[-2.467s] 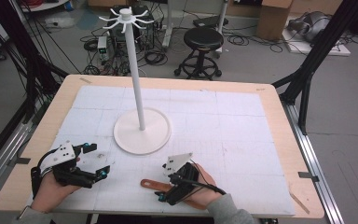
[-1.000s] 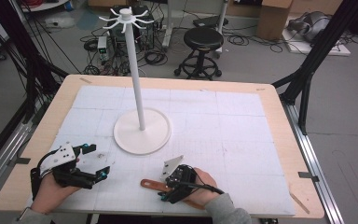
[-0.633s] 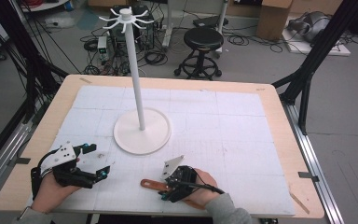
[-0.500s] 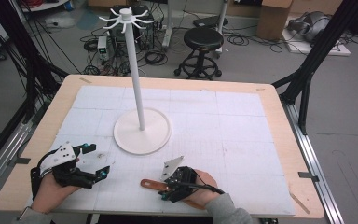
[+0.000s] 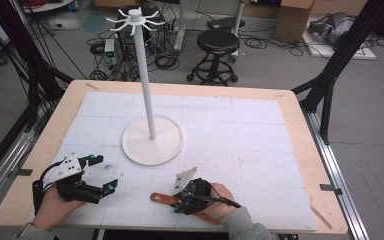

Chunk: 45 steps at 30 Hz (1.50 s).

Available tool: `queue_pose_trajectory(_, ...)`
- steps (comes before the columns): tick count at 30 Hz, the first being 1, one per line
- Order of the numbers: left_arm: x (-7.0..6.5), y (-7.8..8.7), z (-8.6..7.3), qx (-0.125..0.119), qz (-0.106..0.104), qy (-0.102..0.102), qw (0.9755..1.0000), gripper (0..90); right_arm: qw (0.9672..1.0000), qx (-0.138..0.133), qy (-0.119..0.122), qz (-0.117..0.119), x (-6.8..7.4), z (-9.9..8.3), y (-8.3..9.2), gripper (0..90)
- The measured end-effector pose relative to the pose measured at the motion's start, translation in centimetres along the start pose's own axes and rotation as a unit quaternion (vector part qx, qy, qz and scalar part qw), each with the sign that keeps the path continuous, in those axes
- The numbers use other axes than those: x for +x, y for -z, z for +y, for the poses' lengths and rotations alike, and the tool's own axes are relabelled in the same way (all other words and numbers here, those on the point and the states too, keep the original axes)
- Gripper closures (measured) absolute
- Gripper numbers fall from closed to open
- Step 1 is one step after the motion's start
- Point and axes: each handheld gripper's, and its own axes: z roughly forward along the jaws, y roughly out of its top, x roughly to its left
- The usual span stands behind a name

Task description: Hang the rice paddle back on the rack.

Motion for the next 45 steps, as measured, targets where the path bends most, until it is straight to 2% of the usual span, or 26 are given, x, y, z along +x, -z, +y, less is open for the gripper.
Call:
queue_pose_trajectory(4, 0.2, 0.1, -0.1, 0.002, 0.003, 0.0, 1.0, 1.8, 1.0, 0.001, 0.0, 0.0, 0.0, 0.0, 0.0, 64.2)
queue_pose_trajectory(7, 0.5, 0.2, -0.2, 0.001, 0.007, 0.008, 0.9999, 1.8, 1.0, 0.002, 0.001, 0.002, -0.1, 0.0, 0.0, 64.4)
queue_pose_trajectory(14, 0.3, 0.3, -0.2, 0.0, 0.005, 0.003, 1.0, 1.8, 1.0, 0.001, -0.007, 0.003, -0.2, 0.0, 0.2, 64.5)
queue_pose_trajectory(19, 0.4, 0.3, -0.2, -0.001, 0.006, 0.005, 1.0, 1.8, 0.9998, -0.015, -0.01, 0.0, -0.4, 0.0, 0.7, 64.5)
queue_pose_trajectory(26, 0.4, 0.5, -0.3, 0.001, 0.009, 0.006, 0.9999, 1.8, 0.9995, -0.031, -0.001, -0.005, -0.2, 0.6, 1.6, 64.5)
queue_pose_trajectory(33, 0.4, 0.8, -0.4, 0.0, 0.012, 0.008, 0.9999, 1.8, 0.9978, -0.065, 0.001, -0.015, -0.3, 1.0, 2.9, 64.5)
queue_pose_trajectory(38, 0.5, 0.9, -0.5, 0.003, 0.014, 0.007, 0.9999, 1.8, 0.9939, -0.106, 0.016, -0.027, -0.1, 1.5, 4.0, 64.6)
queue_pose_trajectory(45, 0.4, 0.9, -0.5, 0.004, 0.014, 0.007, 0.9999, 1.8, 0.9903, -0.132, 0.017, -0.038, -0.1, 1.6, 5.2, 64.5)
